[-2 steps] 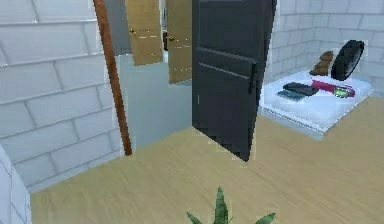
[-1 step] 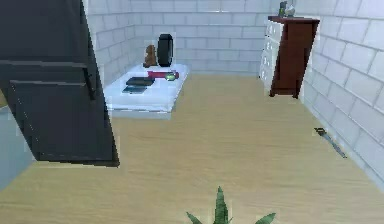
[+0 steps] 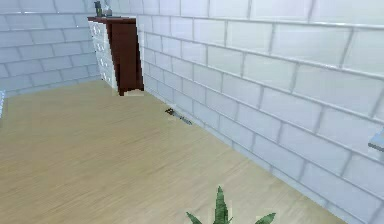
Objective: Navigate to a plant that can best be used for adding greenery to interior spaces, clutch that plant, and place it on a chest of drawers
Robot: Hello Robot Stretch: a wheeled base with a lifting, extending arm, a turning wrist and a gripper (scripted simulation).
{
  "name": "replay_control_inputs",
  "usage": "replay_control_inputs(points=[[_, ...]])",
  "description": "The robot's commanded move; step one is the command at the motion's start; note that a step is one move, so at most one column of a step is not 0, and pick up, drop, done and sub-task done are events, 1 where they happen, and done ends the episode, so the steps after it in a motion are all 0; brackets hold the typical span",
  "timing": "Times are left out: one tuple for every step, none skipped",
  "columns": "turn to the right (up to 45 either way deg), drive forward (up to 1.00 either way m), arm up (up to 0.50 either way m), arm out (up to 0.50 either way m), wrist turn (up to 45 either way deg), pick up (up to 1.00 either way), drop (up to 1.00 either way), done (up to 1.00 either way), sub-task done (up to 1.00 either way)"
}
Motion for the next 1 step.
replay_control_inputs(points=[[6.0,0.0,0.0,0.0,0.0,0.0,0.0,0.0,0.0]])
